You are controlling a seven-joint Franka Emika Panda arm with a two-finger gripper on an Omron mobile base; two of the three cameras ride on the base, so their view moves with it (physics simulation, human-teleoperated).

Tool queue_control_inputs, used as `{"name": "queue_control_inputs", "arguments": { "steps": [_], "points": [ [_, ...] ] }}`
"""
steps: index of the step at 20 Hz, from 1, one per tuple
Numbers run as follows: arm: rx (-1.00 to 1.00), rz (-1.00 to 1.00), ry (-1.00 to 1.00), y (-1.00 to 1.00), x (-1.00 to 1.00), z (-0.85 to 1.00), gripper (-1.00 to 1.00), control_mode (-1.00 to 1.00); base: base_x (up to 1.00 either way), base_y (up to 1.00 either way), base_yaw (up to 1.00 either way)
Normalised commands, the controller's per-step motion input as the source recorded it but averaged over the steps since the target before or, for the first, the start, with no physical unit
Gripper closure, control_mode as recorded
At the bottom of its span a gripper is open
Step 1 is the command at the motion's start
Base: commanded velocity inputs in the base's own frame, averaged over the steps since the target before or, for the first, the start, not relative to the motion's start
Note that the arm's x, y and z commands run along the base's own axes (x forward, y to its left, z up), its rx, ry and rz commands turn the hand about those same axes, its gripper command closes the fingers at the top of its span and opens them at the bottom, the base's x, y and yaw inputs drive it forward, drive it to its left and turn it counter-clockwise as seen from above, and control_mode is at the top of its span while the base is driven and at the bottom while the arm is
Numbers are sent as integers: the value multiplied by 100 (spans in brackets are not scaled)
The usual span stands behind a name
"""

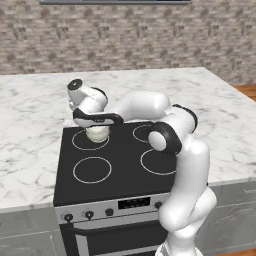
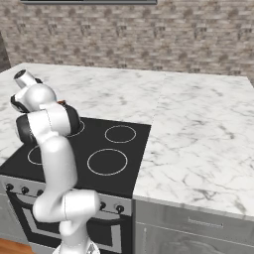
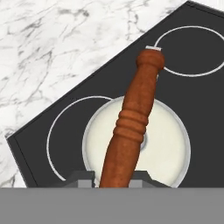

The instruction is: The kettle is done boiling. Turn off the stove, then wait for 300 timesteps before moving the kettle to the dining table.

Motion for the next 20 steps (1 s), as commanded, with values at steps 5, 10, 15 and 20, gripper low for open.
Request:
{"name": "queue_control_inputs", "arguments": {
  "steps": [5, 10, 15, 20],
  "points": [
    [0, -6, -8, -45, -47, 27, 100, -100, 0, 0, 0],
    [2, -8, -3, -50, -45, 32, 100, -100, 0, 0, 0],
    [2, -10, 0, -48, -37, 34, 100, -100, 0, 0, 0],
    [1, -9, 0, -46, -37, 30, 100, -100, 0, 0, 0]
  ]
}}
